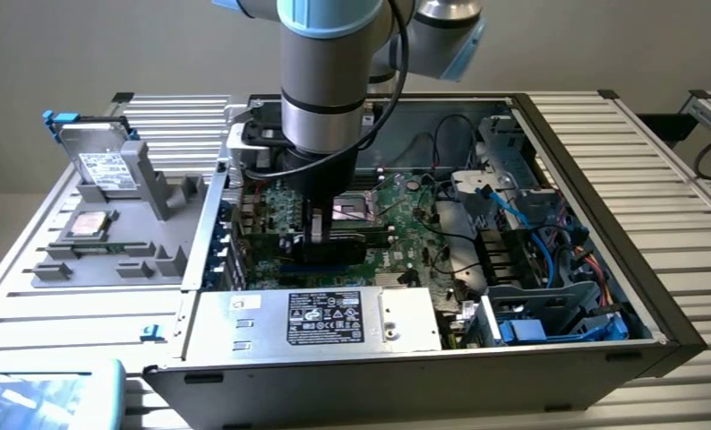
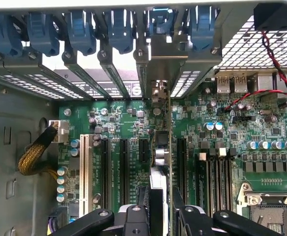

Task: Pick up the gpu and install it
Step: 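Insert the gpu into the slot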

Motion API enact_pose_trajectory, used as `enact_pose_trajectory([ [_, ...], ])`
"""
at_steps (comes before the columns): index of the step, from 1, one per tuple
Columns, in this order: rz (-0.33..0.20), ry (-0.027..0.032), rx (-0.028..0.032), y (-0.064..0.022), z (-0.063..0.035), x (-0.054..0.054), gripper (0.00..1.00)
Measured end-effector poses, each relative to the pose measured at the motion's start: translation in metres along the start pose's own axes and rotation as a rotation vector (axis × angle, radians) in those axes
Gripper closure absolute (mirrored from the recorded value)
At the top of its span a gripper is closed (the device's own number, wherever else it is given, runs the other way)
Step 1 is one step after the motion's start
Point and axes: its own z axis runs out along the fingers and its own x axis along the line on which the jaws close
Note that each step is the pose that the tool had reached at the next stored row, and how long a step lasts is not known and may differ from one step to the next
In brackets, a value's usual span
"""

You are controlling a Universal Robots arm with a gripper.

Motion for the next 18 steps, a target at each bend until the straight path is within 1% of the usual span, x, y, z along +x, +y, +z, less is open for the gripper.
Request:
enact_pose_trajectory([
  [8, 0.0, 0.0, 0.0023, 0.0007, 0.0011, -0.0005, 0.72],
  [14, 0.0, -0.0003, 0.0024, 0.0007, 0.0012, -0.0005, 0.72],
  [18, 0.0, -0.0005, 0.0044, 0.0009, 0.0013, -0.001, 0.72],
])
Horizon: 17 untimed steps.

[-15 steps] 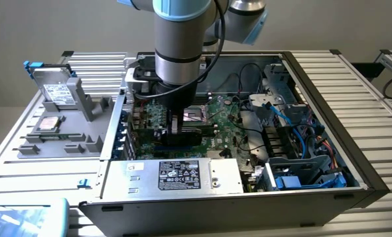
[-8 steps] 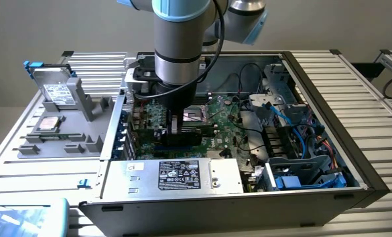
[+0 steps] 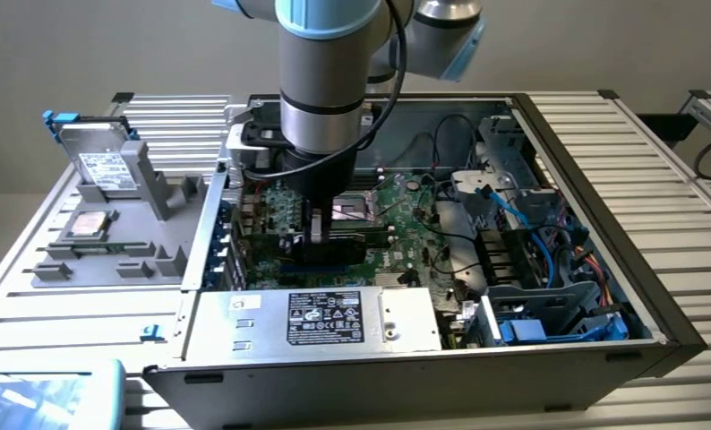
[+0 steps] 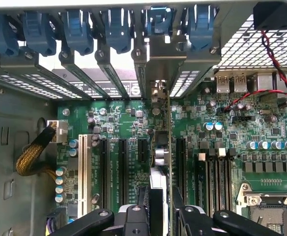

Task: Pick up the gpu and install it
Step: 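Insert the gpu into the slot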

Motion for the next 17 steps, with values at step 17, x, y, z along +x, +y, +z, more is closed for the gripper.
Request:
enact_pose_trajectory([
  [17, -0.003, 0.0003, 0.0027, 0.0012, 0.001, -0.0011, 0.72],
])
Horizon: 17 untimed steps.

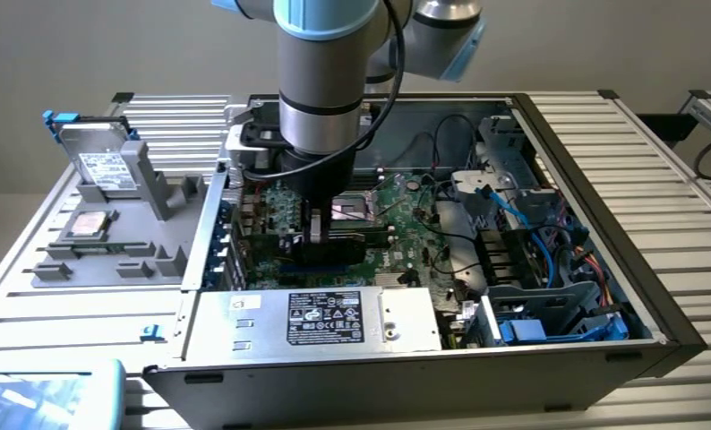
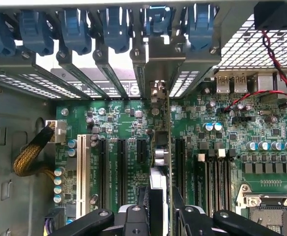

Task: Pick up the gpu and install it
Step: 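Insert the gpu into the slot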

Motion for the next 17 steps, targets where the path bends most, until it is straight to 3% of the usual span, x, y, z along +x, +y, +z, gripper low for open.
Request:
enact_pose_trajectory([
  [17, 0.0, 0.0001, 0.0, 0.0008, 0.0002, 0.0007, 0.72],
])
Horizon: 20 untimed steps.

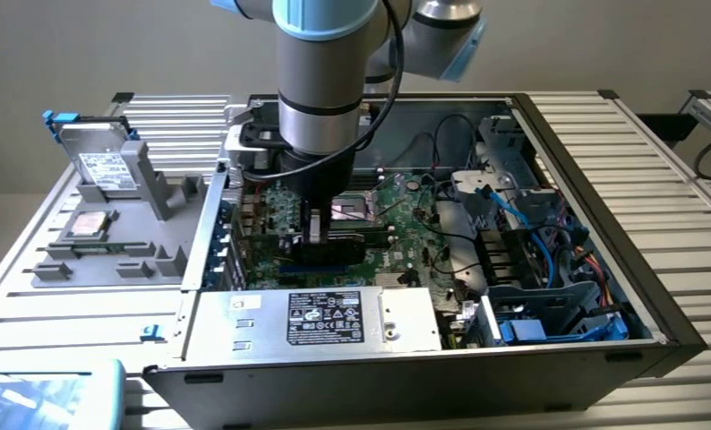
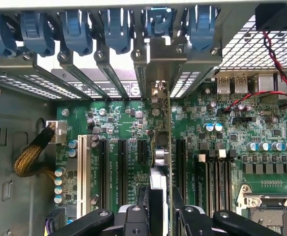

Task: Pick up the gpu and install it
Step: 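Insert the gpu into the slot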

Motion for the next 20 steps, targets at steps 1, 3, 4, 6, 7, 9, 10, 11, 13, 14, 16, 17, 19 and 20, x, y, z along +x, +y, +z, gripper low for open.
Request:
enact_pose_trajectory([
  [1, 0.0, 0.0001, -0.0001, 0.0, 0.0001, 0.0, 0.72],
  [3, 0.0, 0.0002, 0.0, 0.0, 0.0004, 0.0, 0.72],
  [4, 0.0, 0.0002, 0.0, -0.0001, 0.0004, 0.0, 0.72],
  [6, 0.0, 0.0001, 0.0, -0.0001, 0.0005, 0.0, 0.72],
  [7, 0.0, 0.0001, 0.0, 0.0, 0.0005, 0.0, 0.72],
  [9, 0.0, 0.0001, 0.0, -0.0001, 0.0005, 0.0, 0.72],
  [10, 0.0, 0.0001, 0.0001, -0.0001, 0.0005, 0.0, 0.72],
  [11, 0.0, 0.0001, 0.0001, 0.0, 0.0005, 0.0, 0.72],
  [13, 0.0, -0.0001, 0.0002, 0.0, 0.0006, 0.0001, 0.72],
  [14, -0.001, 0.0, 0.0009, 0.0, 0.0006, 0.0001, 0.72],
  [16, -0.001, -0.0001, 0.0025, -0.0001, 0.0006, 0.0001, 0.72],
  [17, 0.0, -0.0001, 0.0031, -0.0001, 0.0006, 0.0001, 0.72],
  [19, 0.0, -0.0001, 0.0041, 0.0, 0.0006, 0.0001, 0.72],
  [20, 0.0, 0.0001, 0.005, 0.0003, 0.0006, 0.0001, 0.72],
])
